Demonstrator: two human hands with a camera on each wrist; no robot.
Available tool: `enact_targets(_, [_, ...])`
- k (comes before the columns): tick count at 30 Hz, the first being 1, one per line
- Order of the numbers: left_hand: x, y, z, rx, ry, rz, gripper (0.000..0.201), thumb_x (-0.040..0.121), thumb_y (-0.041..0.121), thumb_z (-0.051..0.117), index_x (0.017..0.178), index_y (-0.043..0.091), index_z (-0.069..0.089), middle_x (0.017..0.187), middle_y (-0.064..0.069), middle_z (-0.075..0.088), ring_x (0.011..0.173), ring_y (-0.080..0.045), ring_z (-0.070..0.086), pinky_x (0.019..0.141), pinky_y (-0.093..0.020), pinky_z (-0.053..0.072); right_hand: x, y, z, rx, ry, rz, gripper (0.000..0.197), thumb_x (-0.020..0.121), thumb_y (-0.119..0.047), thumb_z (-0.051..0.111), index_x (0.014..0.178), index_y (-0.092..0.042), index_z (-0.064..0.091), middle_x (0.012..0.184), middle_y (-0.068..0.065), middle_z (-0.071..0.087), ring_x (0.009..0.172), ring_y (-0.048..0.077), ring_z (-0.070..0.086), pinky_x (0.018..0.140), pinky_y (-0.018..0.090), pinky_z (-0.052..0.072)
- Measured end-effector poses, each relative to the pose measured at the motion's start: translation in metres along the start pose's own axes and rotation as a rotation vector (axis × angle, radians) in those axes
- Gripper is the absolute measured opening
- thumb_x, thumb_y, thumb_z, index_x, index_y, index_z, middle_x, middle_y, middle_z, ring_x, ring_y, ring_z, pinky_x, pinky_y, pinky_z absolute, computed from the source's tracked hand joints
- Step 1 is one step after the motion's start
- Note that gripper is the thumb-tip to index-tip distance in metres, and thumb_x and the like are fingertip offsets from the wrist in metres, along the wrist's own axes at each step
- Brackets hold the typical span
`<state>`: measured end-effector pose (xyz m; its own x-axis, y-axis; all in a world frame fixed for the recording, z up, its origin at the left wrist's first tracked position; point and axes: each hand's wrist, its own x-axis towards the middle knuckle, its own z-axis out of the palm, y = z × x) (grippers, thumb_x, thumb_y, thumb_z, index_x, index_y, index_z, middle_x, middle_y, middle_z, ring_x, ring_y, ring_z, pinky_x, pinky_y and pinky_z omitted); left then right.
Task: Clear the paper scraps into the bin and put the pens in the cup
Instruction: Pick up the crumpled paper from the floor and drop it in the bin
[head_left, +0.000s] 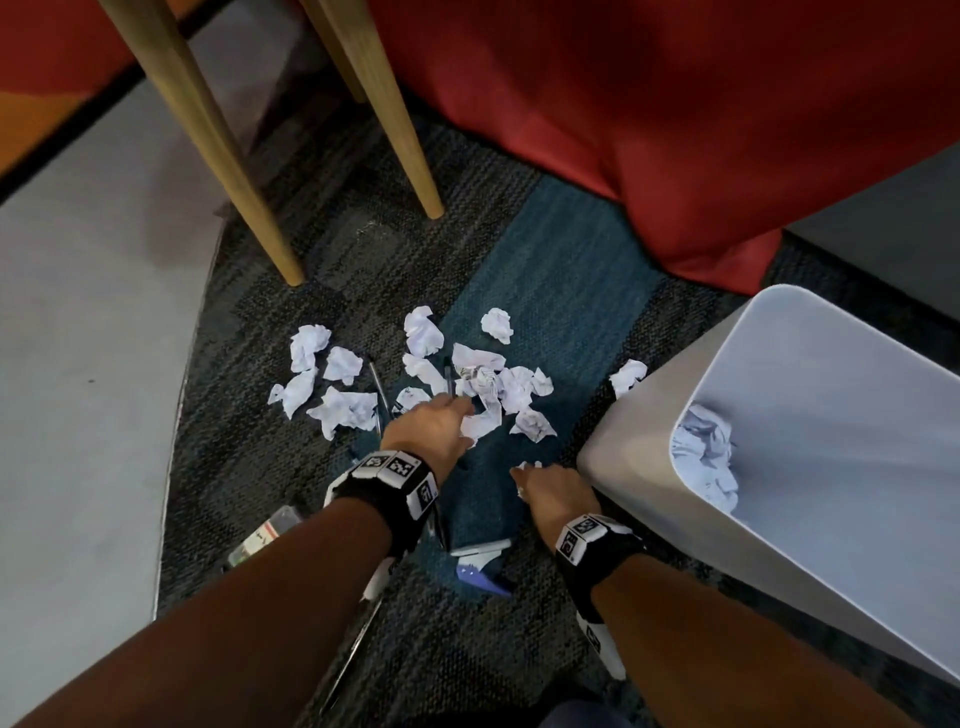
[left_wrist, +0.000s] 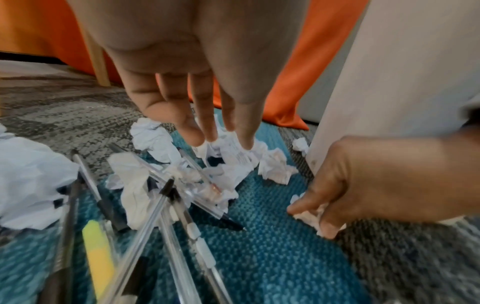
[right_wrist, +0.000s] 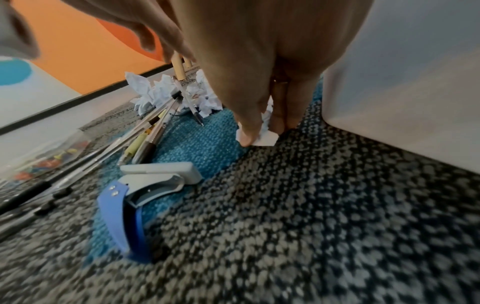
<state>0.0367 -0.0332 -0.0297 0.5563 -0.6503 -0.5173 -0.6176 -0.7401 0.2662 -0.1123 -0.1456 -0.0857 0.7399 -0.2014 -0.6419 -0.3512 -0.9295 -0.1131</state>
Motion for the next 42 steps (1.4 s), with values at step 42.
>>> enact_targets(42, [-0.163, 0.173, -0.156, -0.27, 0.273, 0.412, 0.03, 0.086, 0.041, 0.065, 0.116, 0.036, 0.063, 0.099, 0.017, 0.066, 0.081, -0.001, 0.05, 0.082, -0.026, 0.049, -0.25, 0.088, -0.149, 0.749, 0.693, 0.274, 0.042, 0.088, -0.029, 0.067, 0.129, -0.034, 0.059, 0.129, -0.009, 0.062, 0.109, 0.021, 0.058, 0.098, 0.032, 0.043])
